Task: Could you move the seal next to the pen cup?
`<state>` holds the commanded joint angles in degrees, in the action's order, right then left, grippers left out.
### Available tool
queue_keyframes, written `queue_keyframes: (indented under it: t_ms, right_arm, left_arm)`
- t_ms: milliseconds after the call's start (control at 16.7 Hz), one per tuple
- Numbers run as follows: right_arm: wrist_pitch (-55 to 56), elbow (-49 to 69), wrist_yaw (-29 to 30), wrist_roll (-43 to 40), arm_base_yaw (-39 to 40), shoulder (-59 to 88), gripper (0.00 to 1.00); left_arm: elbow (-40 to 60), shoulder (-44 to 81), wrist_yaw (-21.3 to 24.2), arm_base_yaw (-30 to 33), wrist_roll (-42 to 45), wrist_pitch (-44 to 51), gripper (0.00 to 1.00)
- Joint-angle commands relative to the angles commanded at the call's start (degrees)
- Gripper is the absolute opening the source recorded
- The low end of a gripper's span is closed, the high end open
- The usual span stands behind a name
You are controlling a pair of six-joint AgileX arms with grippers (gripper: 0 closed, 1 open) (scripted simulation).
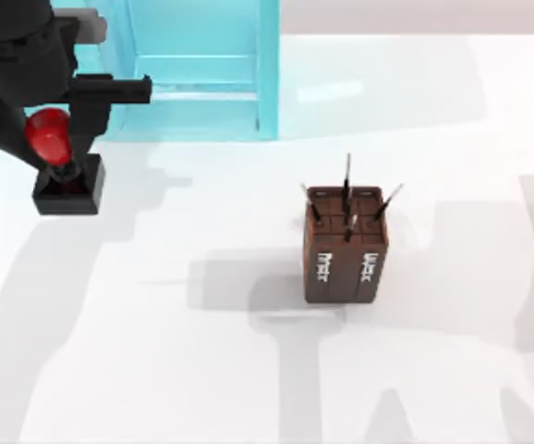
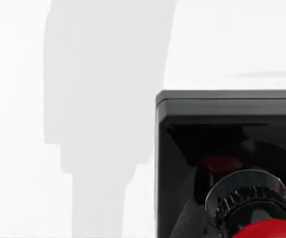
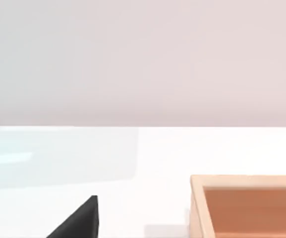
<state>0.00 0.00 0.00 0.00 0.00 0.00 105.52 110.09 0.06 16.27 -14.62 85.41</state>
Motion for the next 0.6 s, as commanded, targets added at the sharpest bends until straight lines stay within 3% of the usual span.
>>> queue_keyframes:
  t_ms: [300,600]
  right_arm:
    - [0.0,0.0,0.0,0.0,0.0,0.0,1.0]
    - [0.0,0.0,0.0,0.0,0.0,0.0,1.0]
  left_arm:
    - [4.1,3.4,0.0,2.9,-2.8,1.8,0.0]
    - [20.4,13.1,0.2,12.8,-12.3,7.7,0.0]
